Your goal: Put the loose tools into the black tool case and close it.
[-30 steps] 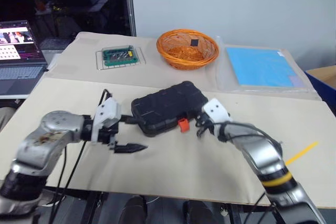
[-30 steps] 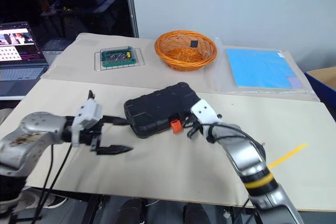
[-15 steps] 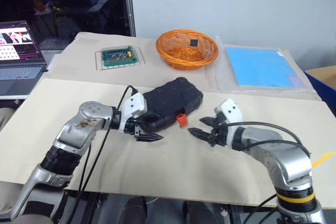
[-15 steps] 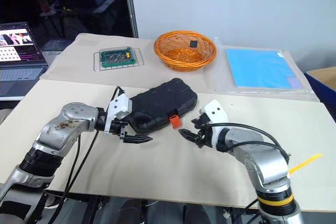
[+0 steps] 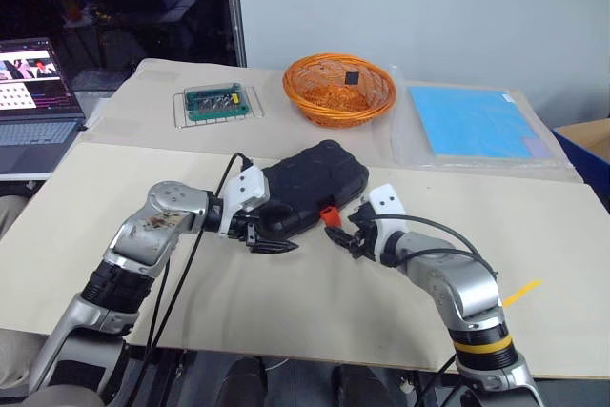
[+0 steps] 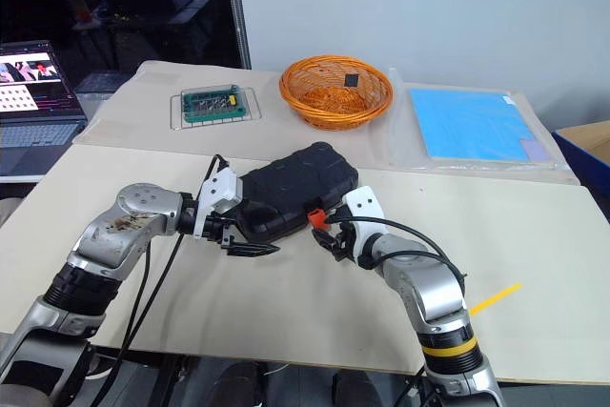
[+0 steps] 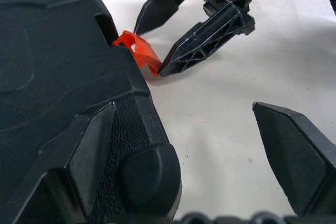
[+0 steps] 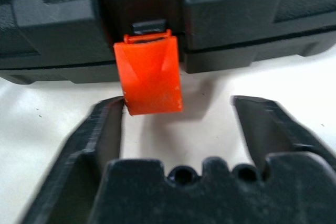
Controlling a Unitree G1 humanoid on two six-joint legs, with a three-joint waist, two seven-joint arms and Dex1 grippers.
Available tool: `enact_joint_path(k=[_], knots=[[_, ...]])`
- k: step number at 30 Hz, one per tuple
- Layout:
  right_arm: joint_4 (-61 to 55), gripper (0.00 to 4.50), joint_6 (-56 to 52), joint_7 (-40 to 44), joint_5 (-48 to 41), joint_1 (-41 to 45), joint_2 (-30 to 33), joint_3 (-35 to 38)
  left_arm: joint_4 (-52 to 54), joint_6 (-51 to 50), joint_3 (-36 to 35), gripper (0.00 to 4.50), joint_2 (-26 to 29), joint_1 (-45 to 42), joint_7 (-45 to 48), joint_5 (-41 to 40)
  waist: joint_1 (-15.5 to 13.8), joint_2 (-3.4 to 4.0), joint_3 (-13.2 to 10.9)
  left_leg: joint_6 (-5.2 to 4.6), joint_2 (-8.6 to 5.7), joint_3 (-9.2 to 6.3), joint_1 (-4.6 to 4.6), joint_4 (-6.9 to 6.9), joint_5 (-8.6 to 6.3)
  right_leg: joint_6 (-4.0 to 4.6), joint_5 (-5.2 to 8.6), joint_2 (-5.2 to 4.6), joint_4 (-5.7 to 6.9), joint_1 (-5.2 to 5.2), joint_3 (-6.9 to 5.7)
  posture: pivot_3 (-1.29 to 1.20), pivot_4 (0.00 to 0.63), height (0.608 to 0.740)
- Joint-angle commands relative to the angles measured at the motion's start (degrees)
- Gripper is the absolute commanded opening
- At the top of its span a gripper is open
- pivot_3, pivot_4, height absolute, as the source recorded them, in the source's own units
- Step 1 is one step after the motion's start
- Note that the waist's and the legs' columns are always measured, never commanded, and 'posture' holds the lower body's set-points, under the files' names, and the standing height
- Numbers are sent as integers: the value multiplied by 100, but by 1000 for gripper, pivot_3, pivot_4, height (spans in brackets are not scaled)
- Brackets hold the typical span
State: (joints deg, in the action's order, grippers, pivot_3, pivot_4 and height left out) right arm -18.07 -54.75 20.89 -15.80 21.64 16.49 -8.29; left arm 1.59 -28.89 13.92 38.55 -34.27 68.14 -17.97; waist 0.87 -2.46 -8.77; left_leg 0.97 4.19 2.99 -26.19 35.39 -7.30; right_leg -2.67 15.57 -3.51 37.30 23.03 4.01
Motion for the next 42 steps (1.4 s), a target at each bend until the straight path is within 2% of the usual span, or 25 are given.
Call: enact_joint_path(k=[1,3,12,22,24,27,33,34,36,42], knots=[[-64,1825,252,36,22,171,-13,24,44,-85,28,4500,72,126,-18,96,-2,0,0,0,0,0,0,0,0,0,0,0,0,0,0,0,150,740],[-59,1206,279,60,19,192,-12,2,24,-75,21,4500,61,129,-31,113,-3,0,0,0,0,0,0,0,0,0,0,0,0,0,-1,0,150,740],[-350,1176,624,237,18,365,29,-84,-125,68,64,4500,11,198,-94,223,5,0,0,0,1,0,0,0,0,1,0,0,5,3,0,0,150,740],[599,1176,860,356,216,666,-128,-224,-99,93,109,4500,-18,229,-150,286,50,0,0,1,1,2,5,2,1,8,5,2,34,12,4,0,150,740],[613,2188,857,375,221,615,-98,-188,-75,54,109,4500,-27,248,-174,293,56,1,1,1,1,1,11,2,1,8,5,3,37,9,4,0,150,740],[136,3106,582,415,81,434,57,-5,-57,-25,53,4500,-42,274,-223,271,51,2,2,1,1,1,15,2,1,8,5,3,41,8,5,0,150,740],[-682,3106,-79,582,-378,88,375,334,-86,-37,3,4500,-59,307,-287,294,-1,2,5,2,2,3,12,2,1,10,9,2,39,7,5,0,150,740],[-657,2697,-100,550,-396,71,354,354,-94,-33,-3,4500,-72,306,-303,305,-3,2,5,2,3,2,13,2,0,11,9,3,39,7,4,0,150,740],[-497,2375,-53,494,-374,93,295,337,-103,-32,-2,4500,-86,301,-316,318,2,2,8,2,3,2,13,2,0,12,10,3,39,6,4,0,150,740],[757,200,516,206,12,641,-216,14,-106,-28,9,4500,-85,299,-357,349,37,2,9,2,3,3,17,2,0,13,9,3,39,8,5,0,150,740]])
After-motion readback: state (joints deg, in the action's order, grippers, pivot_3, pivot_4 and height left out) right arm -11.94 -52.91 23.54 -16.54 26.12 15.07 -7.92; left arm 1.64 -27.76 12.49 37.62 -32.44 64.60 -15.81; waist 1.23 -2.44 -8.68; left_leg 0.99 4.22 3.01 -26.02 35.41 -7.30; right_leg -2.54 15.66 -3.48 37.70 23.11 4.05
